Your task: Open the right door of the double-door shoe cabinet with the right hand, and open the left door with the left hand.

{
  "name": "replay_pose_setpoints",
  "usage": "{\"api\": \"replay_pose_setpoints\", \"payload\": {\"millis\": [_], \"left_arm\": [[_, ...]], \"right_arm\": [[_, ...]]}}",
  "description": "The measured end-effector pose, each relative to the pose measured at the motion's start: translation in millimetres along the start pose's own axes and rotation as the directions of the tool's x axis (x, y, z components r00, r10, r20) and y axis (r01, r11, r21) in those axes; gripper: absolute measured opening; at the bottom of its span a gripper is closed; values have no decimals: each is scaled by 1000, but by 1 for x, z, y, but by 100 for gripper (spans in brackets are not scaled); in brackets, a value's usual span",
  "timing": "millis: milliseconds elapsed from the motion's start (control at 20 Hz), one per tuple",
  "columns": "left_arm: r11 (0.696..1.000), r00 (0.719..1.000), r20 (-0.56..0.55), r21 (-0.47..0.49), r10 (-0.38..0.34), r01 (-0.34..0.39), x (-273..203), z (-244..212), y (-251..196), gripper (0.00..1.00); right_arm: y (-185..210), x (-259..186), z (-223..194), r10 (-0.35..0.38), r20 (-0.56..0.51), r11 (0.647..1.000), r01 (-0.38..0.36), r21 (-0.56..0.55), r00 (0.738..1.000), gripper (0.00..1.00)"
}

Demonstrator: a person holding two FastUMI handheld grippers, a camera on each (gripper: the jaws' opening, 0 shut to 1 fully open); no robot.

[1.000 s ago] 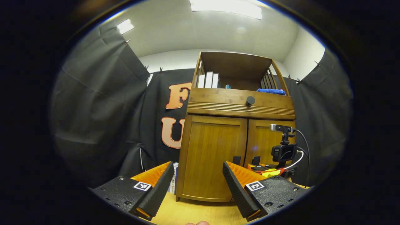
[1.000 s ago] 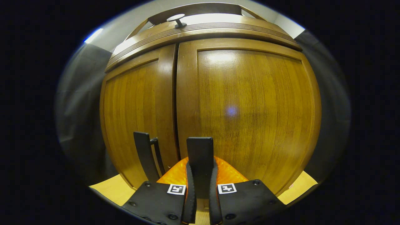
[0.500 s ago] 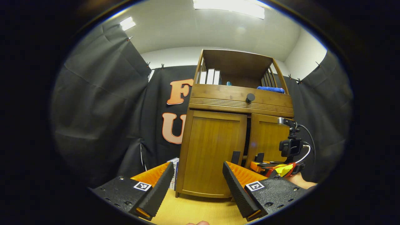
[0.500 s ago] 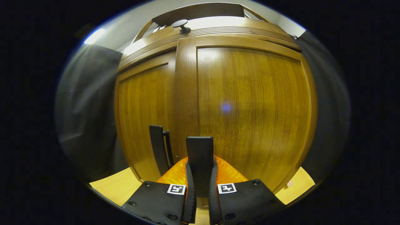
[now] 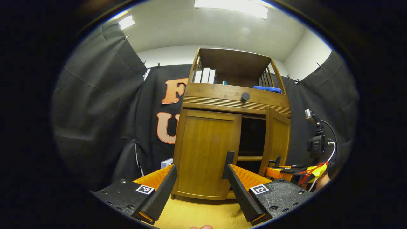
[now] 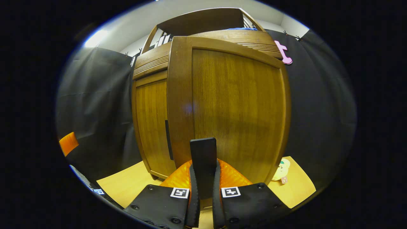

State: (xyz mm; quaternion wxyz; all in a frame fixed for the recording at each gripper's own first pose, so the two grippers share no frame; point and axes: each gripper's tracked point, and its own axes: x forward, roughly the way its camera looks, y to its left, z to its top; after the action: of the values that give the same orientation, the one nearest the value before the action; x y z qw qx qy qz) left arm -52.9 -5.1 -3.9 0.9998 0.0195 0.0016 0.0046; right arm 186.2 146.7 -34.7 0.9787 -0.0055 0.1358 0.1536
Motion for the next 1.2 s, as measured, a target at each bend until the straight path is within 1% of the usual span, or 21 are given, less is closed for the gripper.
{"api": "replay_pose_setpoints", "payload": {"millis": [50, 100, 150, 200, 300, 350, 400, 450, 550, 600, 650, 750, 800, 850, 900, 950, 1000, 1050, 1100, 1200], "left_arm": [[1000, 1000, 3, -3, -15, 15, 1, 1, -7, 94], [1000, 1000, 5, -7, -30, 30, 1, 1, -12, 92], [999, 999, 5, -10, -44, 44, 0, 0, -19, 92], [998, 998, 2, -14, -56, 56, 1, -2, -25, 92], [997, 997, -6, -19, -74, 73, 0, -4, -33, 92], [997, 997, -6, -18, -79, 79, 0, -4, -35, 91], [997, 997, -4, -15, -81, 81, 0, -3, -37, 91], [997, 997, -2, -12, -81, 81, -1, -3, -39, 92], [996, 996, 2, -11, -89, 89, -1, -2, -42, 92], [996, 996, 5, -11, -90, 90, -2, -1, -44, 92], [996, 996, 10, -9, -89, 89, -3, 0, -44, 92], [996, 996, 18, -5, -90, 90, -1, 1, -47, 93], [996, 996, 20, -3, -92, 92, -1, 1, -49, 94], [996, 995, 23, -2, -94, 94, 0, 2, -51, 95], [995, 995, 25, -1, -98, 98, -1, 1, -52, 95], [995, 994, 28, 0, -102, 102, -2, 2, -54, 98], [994, 994, 31, 0, -105, 105, 0, 2, -55, 92], [994, 994, 35, -2, -106, 106, 2, 3, -56, 94], [994, 993, 36, -7, -108, 108, 3, 2, -58, 92], [993, 992, 37, -20, -117, 118, 3, 1, -62, 92]], "right_arm": [[0, -2, 1, -4, -3, 1000, 4, 7, 1000, 24], [-1, -3, 2, -11, 1, 1000, 11, 15, 1000, 19], [-2, -4, 5, -18, 8, 1000, 18, 16, 1000, 19], [-3, -4, 6, -25, 14, 1000, 25, 14, 1000, 23], [-4, -6, 9, -45, 14, 999, 44, 11, 999, 19], [-5, -7, 10, -54, 14, 998, 54, 8, 998, 19], [-7, -8, 14, -62, 14, 998, 62, 5, 998, 23], [-7, -9, 15, -67, 15, 998, 67, 3, 998, 19], [-7, -8, 20, -70, 17, 997, 70, 10, 997, 27], [-10, -8, 21, -73, 18, 997, 72, 14, 997, 23], [-12, -9, 21, -77, 22, 997, 76, 16, 997, 27], [-15, -14, 22, -84, 28, 996, 84, 19, 996, 27], [-18, -15, 22, -88, 30, 996, 87, 21, 996, 22], [-21, -17, 22, -92, 33, 996, 92, 23, 995, 27], [-21, -19, 22, -98, 38, 995, 97, 20, 994, 23], [-24, -19, 24, -105, 42, 994, 105, 16, 994, 23], [-28, -20, 24, -114, 44, 993, 114, 12, 992, 22], [-31, -21, 24, -121, 45, 993, 121, 11, 992, 22], [-30, -21, 25, -126, 45, 992, 126, 13, 991, 22], [-32, -22, 25, -138, 47, 990, 137, 20, 989, 22]]}}
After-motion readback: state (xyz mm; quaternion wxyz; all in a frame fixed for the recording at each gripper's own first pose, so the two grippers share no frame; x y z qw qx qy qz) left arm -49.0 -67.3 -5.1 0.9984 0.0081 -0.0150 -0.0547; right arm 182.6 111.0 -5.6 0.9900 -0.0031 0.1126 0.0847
